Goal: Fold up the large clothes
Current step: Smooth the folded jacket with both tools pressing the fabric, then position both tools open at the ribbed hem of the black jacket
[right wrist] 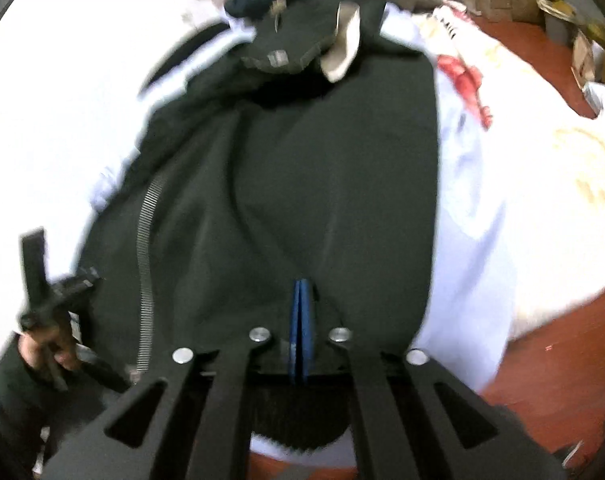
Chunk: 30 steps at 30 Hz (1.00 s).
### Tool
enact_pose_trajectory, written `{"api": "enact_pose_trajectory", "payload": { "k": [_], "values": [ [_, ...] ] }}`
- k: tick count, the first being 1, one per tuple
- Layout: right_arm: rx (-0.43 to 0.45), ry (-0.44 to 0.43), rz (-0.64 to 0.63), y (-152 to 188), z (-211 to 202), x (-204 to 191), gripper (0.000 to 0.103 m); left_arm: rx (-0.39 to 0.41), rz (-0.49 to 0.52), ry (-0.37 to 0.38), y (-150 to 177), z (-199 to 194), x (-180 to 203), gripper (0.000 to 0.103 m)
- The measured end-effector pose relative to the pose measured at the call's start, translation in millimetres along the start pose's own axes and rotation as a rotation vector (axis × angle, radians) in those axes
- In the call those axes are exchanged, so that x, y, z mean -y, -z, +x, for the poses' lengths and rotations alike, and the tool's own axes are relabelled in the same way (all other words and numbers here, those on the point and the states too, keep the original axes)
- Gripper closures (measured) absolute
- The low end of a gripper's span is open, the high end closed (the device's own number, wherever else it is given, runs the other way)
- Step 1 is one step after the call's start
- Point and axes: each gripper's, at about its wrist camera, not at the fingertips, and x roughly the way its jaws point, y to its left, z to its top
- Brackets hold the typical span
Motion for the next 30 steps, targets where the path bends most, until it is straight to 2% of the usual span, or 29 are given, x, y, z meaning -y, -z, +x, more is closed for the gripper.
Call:
{"api": "enact_pose_trajectory", "payload": {
  "k": [1, 2, 4, 8, 10, 13, 16, 18, 22, 26, 28, 30],
  "values": [
    [0.041, -0.026, 0.006, 9.6, -14.8, -0.6, 0.072, 0.013, -0.01, 0.016, 3.1, -12.5, -3.6, 0.091],
    [0.064, -0.03, 0.008, 16.8, -23.8, -1.8, 0.067, 0.027, -0.016, 0.028, 5.9, -23.6, -7.2, 0.084],
    [0.081, -0.021, -0.012, 32.1, -37.0, -4.2, 0.057, 0.072, -0.031, 0.055, 17.4, -53.5, -20.1, 0.054],
    [0.016, 0.02, -0.065, 51.3, -34.8, 3.2, 0.055, 0.125, -0.058, 0.081, 41.9, -93.6, -42.5, 0.048],
    [-0.005, 0.011, -0.066, 57.4, -30.8, 9.7, 0.055, 0.148, -0.076, 0.054, 57.0, -105.3, -55.1, 0.036],
    [-0.03, 0.005, -0.05, 62.1, -22.1, 20.8, 0.055, 0.163, -0.096, 0.046, 72.2, -103.9, -71.5, 0.033],
    [-0.018, -0.034, -0.035, 56.6, -18.1, 22.2, 0.053, 0.182, -0.128, 0.0, 89.0, -99.9, -85.2, 0.03],
    [-0.003, -0.036, -0.017, 51.7, -14.8, 21.6, 0.045, 0.183, -0.16, 0.038, 93.3, -87.3, -95.1, 0.028],
    [-0.029, -0.073, -0.019, 42.8, -1.1, 10.6, 0.044, 0.203, -0.225, 0.127, 97.4, -67.0, -98.9, 0.026],
    [0.0, -0.118, -0.04, 38.2, -6.6, -3.3, 0.044, 0.226, -0.316, 0.208, 103.6, -62.8, -102.5, 0.026],
    [0.002, -0.109, -0.04, 36.5, -3.2, -6.5, 0.044, 0.229, -0.318, 0.239, 108.2, -65.8, -97.4, 0.026],
    [-0.003, -0.108, -0.031, 35.1, 0.8, -5.8, 0.044, 0.248, -0.289, 0.236, 112.7, -72.3, -86.0, 0.026]
  ]
}}
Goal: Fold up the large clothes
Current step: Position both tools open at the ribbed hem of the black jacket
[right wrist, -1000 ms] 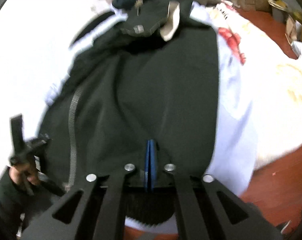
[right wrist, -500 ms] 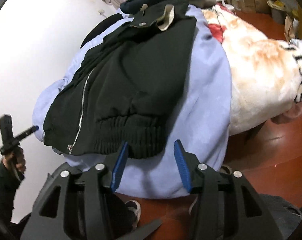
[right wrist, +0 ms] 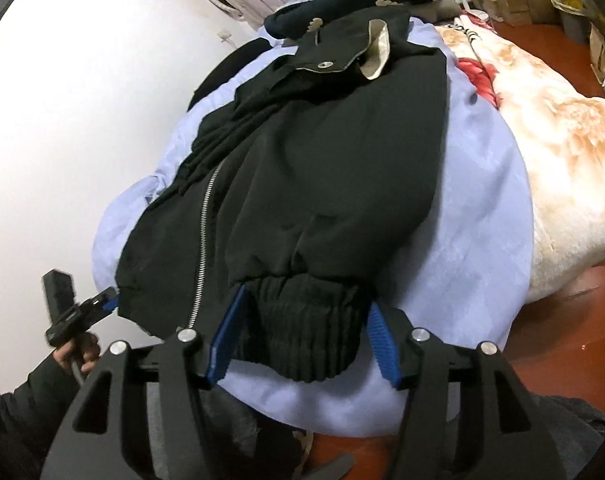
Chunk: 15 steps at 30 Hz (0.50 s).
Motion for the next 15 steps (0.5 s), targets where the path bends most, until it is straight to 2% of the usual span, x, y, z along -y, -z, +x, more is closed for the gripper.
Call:
{"api": "enact_pose_trajectory", "payload": {
  "k": [4, 7, 12, 15],
  "values": [
    [0.001, -0.003, 0.007, -2.0, 4.1, 0.2, 0.042, -0.028, 0.038, 0.03, 6.7, 11.5, 10.5, 0.026],
    [0.004, -0.005, 0.002, -3.2, 1.1, 0.9, 0.042, -0.032, 0.008, 0.062, 7.5, 22.6, 12.9, 0.026],
    [0.034, -0.069, -0.001, -4.6, -8.4, -3.0, 0.043, -0.059, 0.038, 0.096, 6.0, 43.4, 28.5, 0.023],
    [-0.003, -0.025, 0.014, -5.2, 3.4, 1.2, 0.042, -0.059, -0.002, 0.107, -2.3, 56.1, 25.4, 0.023]
  ]
}}
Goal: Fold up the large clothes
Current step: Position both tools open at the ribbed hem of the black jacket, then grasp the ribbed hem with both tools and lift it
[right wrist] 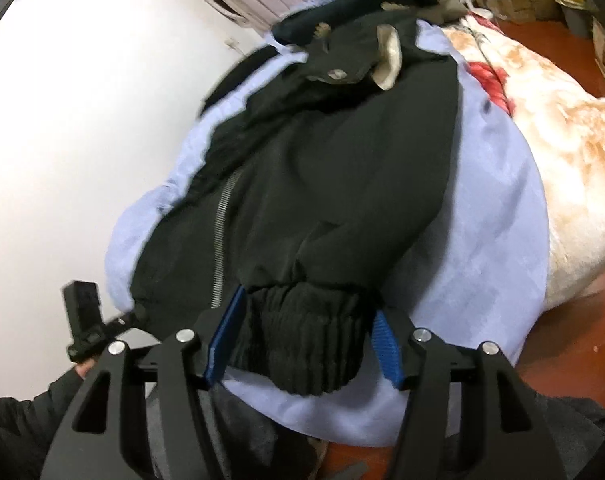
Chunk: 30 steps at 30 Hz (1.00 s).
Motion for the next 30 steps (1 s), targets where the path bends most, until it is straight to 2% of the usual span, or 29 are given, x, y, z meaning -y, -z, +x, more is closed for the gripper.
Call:
{"api": "enact_pose_trajectory", "payload": {
  "k": [2, 4, 6, 8, 9, 11, 12, 14, 15, 16, 18, 21, 25, 30],
  "values": [
    [-0.009, -0.009, 0.011, -0.5, 3.7, 0.9, 0.04, -0.007, -0.014, 0.003, -5.9, 10.0, 0.2, 0.018],
    [-0.02, -0.02, 0.043, -4.2, 12.5, 3.5, 0.033, -0.012, -0.014, 0.002, -9.6, 15.5, 1.8, 0.016],
    [-0.038, -0.037, 0.089, -4.5, 22.3, 4.9, 0.031, -0.009, -0.018, 0.008, -14.7, 20.0, 5.4, 0.016],
    [-0.025, -0.018, 0.082, -5.5, 21.4, -3.5, 0.031, -0.015, -0.027, 0.007, -18.9, 20.2, 5.2, 0.016],
    [-0.016, -0.022, 0.085, -6.1, 19.8, -6.8, 0.031, -0.021, -0.03, 0.0, -20.7, 20.7, 6.4, 0.022],
    [-0.013, -0.014, 0.096, -6.1, 19.5, -10.3, 0.04, -0.017, -0.038, 0.0, -23.7, 17.0, 5.2, 0.039],
    [-0.019, -0.002, 0.1, -6.4, 20.5, -10.5, 0.051, -0.023, -0.038, 0.004, -25.7, 16.9, 4.5, 0.049],
    [-0.01, -0.021, 0.115, -6.8, 17.4, -11.0, 0.063, -0.031, -0.033, 0.016, -29.7, 13.1, 3.8, 0.059],
    [-0.001, -0.03, 0.123, -7.1, 14.3, -11.8, 0.069, -0.026, -0.018, 0.013, -31.4, 8.9, 5.9, 0.067],
    [0.016, -0.043, 0.13, -7.6, 8.7, -13.0, 0.074, -0.006, 0.01, 0.006, -33.4, 0.8, 11.3, 0.07],
    [0.072, -0.084, 0.159, -12.6, -7.9, -16.0, 0.08, 0.031, 0.026, 0.016, -38.5, -12.5, 17.3, 0.073],
    [0.145, -0.148, 0.203, -28.7, -34.8, -20.6, 0.082, 0.087, 0.009, 0.075, -54.0, -36.1, 25.2, 0.076],
    [0.173, -0.153, 0.196, -48.3, -59.6, -32.2, 0.082, 0.143, -0.005, 0.136, -79.6, -61.2, 36.7, 0.077],
    [0.199, -0.146, 0.167, -38.6, -85.3, -45.1, 0.083, 0.187, 0.05, 0.174, -88.4, -89.5, 69.4, 0.079]
  ]
}}
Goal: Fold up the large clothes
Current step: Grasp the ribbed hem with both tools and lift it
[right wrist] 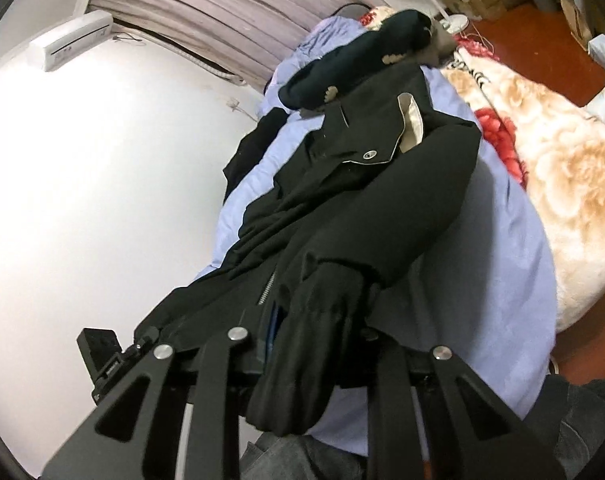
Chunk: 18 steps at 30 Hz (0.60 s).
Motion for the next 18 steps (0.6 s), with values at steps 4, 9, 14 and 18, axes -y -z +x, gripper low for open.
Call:
{"api": "enact_pose_trajectory", "payload": {
  "k": [4, 9, 14, 18],
  "values": [
    [0.009, -0.022, -0.017, 10.6, -29.6, -5.9, 0.083, 0.015, 0.021, 0.052, 13.2, -22.5, 21.4, 0.079],
    [-0.013, -0.034, -0.036, 54.0, -71.4, -11.9, 0.083, -0.021, -0.01, 0.088, 57.5, -56.0, 36.7, 0.079],
    [-0.027, -0.07, 0.001, 100.8, -95.6, -3.1, 0.083, -0.035, -0.051, 0.076, 98.6, -87.4, 40.9, 0.079],
    [0.015, -0.13, 0.01, 98.8, -113.0, -18.7, 0.083, 0.016, -0.047, 0.099, 95.0, -106.9, 56.1, 0.079]
  ]
}}
